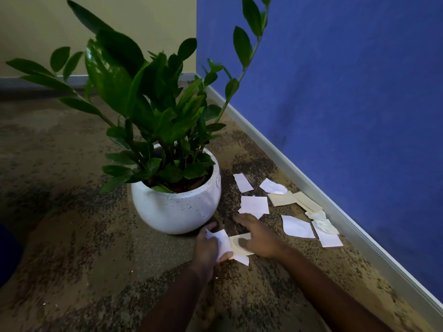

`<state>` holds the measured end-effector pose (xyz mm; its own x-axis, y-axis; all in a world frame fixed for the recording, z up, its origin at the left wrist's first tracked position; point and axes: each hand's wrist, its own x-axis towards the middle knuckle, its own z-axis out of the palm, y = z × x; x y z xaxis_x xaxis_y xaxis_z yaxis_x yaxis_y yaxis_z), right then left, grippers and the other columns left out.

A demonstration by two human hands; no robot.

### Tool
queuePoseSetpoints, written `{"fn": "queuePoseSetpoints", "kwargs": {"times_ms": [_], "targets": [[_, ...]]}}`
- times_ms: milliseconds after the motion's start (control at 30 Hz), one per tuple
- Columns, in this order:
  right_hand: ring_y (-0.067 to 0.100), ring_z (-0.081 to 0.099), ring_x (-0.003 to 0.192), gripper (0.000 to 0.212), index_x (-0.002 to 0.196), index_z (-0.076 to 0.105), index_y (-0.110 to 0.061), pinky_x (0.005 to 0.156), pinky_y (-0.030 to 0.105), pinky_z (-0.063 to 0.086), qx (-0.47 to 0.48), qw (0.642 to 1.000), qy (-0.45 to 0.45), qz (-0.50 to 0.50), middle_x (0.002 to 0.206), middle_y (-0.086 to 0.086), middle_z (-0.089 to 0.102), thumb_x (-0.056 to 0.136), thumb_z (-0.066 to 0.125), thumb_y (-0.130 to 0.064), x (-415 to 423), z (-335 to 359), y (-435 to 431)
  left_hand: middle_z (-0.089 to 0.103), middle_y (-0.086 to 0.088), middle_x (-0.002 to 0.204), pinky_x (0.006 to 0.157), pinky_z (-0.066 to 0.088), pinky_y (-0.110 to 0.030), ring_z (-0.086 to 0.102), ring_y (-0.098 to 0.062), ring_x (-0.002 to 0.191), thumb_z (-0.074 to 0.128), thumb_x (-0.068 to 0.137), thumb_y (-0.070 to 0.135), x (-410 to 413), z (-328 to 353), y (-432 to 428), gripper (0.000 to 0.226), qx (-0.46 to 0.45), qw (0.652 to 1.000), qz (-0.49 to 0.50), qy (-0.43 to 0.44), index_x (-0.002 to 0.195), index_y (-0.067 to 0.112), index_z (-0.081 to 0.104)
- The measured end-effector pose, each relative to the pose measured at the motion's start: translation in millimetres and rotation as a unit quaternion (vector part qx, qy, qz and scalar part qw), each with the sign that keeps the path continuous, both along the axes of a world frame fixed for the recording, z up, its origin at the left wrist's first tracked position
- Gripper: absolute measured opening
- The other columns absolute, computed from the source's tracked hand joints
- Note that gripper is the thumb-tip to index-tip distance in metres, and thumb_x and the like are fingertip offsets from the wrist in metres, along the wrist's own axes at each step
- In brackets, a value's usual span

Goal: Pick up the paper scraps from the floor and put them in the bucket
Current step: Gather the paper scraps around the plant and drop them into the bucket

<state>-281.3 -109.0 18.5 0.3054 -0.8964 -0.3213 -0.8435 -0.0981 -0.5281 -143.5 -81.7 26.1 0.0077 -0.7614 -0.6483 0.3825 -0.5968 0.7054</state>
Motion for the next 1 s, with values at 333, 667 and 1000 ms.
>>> {"fn": "queuePoseSetpoints", "kwargs": {"times_ms": [333, 667, 1000], "targets": [[0.026, 0.050, 0.122, 0.024, 0.092, 0.054, -0.013, 0.070, 0.023, 0.038, -0.002, 0.996, 0.009, -0.092, 0.129, 0.011, 0.054, 0.079, 0.072, -0.020, 10.6, -0.9, 8.7, 0.034, -0.020, 0.150, 0.107, 0.037, -0.047, 0.037, -0.039, 0.135, 0.025, 0.102, 0.005, 5.4, -17.2, 20.4, 0.043, -0.038, 0.990, 0.016, -0.136, 0.145, 0.006, 0.031], [0.004, 0.064, 0.093, 0.035, 0.120, 0.034, -0.024, 0.069, 0.009, 0.050, -0.057, 0.942, -0.309, -0.116, 0.106, -0.006, 0.066, 0.095, 0.045, -0.004, 53.7, 19.0, 70.9, 0.064, -0.017, 0.099, 0.054, 0.052, -0.023, 0.062, -0.024, 0.076, 0.051, 0.094, 0.032, 2.1, 3.4, 32.1, 0.047, -0.061, 0.998, -0.018, 0.013, 0.123, -0.004, 0.052], [0.027, 0.034, 0.135, 0.054, 0.139, 0.037, -0.013, 0.109, 0.032, 0.035, -0.137, 0.984, 0.037, -0.107, 0.147, 0.010, 0.036, 0.091, 0.054, -0.031, 15.0, 3.6, -11.4, 0.065, -0.013, 0.102, 0.089, 0.048, -0.034, 0.060, -0.024, 0.099, 0.050, 0.090, 0.006, 10.3, -10.2, 30.3, 0.017, -0.133, 0.896, -0.139, -0.400, 0.102, 0.005, 0.062]]}}
